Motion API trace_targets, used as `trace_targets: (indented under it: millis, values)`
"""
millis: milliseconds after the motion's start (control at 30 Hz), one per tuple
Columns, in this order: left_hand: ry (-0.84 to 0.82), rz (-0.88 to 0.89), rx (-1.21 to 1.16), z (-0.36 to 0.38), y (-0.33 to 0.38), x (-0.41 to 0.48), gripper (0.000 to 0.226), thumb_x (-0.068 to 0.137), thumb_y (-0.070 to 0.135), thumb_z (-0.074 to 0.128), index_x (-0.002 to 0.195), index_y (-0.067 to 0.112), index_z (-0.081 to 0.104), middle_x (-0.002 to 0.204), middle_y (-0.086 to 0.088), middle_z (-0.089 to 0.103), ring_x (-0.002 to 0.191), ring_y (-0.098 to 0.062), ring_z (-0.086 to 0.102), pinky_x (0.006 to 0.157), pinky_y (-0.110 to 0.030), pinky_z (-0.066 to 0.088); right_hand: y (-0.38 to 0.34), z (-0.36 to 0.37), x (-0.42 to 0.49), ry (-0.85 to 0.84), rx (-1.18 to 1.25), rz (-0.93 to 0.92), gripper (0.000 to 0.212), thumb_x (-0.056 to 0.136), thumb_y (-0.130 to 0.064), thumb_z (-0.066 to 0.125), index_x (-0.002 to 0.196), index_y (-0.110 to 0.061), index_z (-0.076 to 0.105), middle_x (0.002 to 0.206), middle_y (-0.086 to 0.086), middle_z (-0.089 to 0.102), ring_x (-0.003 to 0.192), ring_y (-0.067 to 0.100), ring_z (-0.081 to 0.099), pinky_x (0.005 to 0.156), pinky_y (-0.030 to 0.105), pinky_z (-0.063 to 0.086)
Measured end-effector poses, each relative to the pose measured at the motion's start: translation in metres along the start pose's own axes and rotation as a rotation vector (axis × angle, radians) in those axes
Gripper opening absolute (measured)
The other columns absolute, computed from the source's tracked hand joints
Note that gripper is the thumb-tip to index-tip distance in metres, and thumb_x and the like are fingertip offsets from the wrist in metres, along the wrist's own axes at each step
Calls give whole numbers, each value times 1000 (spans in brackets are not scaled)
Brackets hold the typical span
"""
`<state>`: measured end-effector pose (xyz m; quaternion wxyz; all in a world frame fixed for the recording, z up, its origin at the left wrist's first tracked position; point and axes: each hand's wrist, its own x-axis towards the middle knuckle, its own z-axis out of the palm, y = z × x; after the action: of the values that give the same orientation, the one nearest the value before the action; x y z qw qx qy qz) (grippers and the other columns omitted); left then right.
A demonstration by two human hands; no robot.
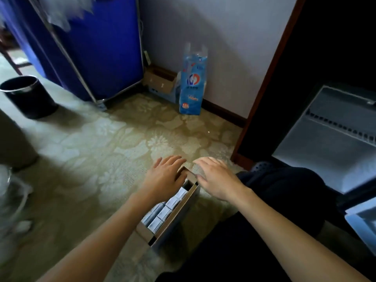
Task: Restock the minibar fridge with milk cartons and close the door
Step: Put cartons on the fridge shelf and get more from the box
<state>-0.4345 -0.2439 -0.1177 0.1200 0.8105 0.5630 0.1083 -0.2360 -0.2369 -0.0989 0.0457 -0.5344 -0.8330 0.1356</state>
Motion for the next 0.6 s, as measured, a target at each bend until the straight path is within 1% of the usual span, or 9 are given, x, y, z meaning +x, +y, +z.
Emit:
trace_targets:
  millis: [133,233,333,467,533,600]
  values:
    - [-56,-153,-65,42,-32,-44,51,102,51,39,149,32,39,154,9,41,143,-14,35,119,-39,28,-18,48,4,-184,-27,-67,49,103,-34,45,150,-22,37,153,-3,41,141,17,33,118,38,21]
    - [-52,-265,-104,73,-47,-72,45,101,47,45,142,29,48,148,8,49,137,-14,44,114,-37,33,-23,74,15,-275,-35,-93,53,103,-34,45,153,-22,33,156,-4,37,144,16,30,119,39,21]
    - [-49,-362,-151,100,-57,-95,41,98,44,51,134,26,55,137,6,57,129,-16,52,109,-38,40,-27,99,27,-329,-35,-137,53,102,-32,49,153,-22,34,155,-4,39,145,15,30,120,37,20]
    - [-58,-522,-147,127,-69,-118,41,95,45,53,130,26,57,131,7,59,122,-17,54,99,-37,46,-32,132,38,-390,-6,-168,53,101,-31,52,151,-22,38,153,-4,43,143,15,34,120,37,24]
    - [-63,-547,-126,138,-72,-123,37,94,45,53,126,26,59,125,7,58,117,-17,55,92,-36,47,-34,145,42,-417,-1,-179,52,101,-30,53,150,-22,40,152,-3,45,142,16,36,119,37,26]
    - [-78,-552,-85,146,-74,-124,33,94,43,54,122,27,60,122,7,57,114,-17,54,90,-35,44,-34,156,45,-445,2,-166,51,100,-29,55,149,-23,42,151,-4,46,141,16,38,119,38,29]
